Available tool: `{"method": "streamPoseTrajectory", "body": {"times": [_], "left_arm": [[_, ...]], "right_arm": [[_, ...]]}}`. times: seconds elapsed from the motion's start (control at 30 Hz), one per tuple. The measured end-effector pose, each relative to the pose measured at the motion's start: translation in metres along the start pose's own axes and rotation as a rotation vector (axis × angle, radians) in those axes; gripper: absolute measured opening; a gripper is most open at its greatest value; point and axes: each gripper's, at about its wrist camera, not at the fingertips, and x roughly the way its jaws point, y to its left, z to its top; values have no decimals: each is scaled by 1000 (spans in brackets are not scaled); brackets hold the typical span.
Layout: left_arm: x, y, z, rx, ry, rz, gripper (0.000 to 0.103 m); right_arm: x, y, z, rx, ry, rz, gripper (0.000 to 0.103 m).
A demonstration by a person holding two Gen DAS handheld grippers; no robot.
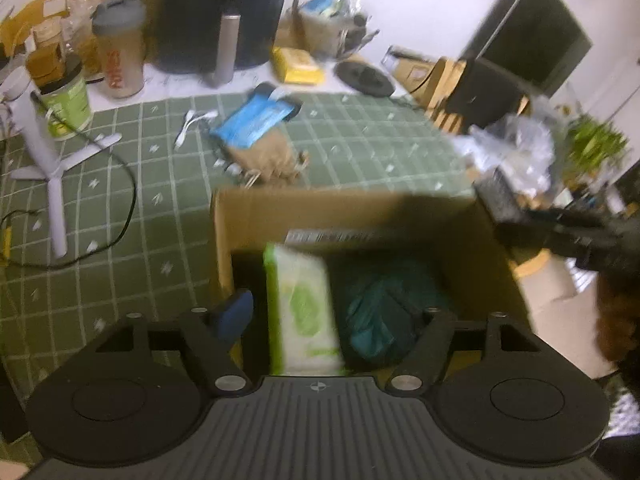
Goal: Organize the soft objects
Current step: 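Carry the wet-wipe pack and black card box over the cardboard box and lower them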
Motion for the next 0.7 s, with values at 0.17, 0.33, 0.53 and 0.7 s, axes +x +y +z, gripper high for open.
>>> {"method": "streamPoseTrajectory", "body": {"times": [0.17, 0.33, 0.53, 0.7], "left_arm": [[-5, -4, -20, -11, -2, -11, 71], [-15, -6, -27, -41, -31, -2, 71], [-29, -3, -32, -93, -84, -4, 71], [-36, 4, -35, -136, -109, 22, 71]], "right_arm": [[3, 7, -10, 6, 32, -6, 51], [6, 18, -12, -15, 48, 5, 51], [12, 37, 2, -58, 37, 45, 51], [38, 57, 21, -59, 38, 61, 59]]}}
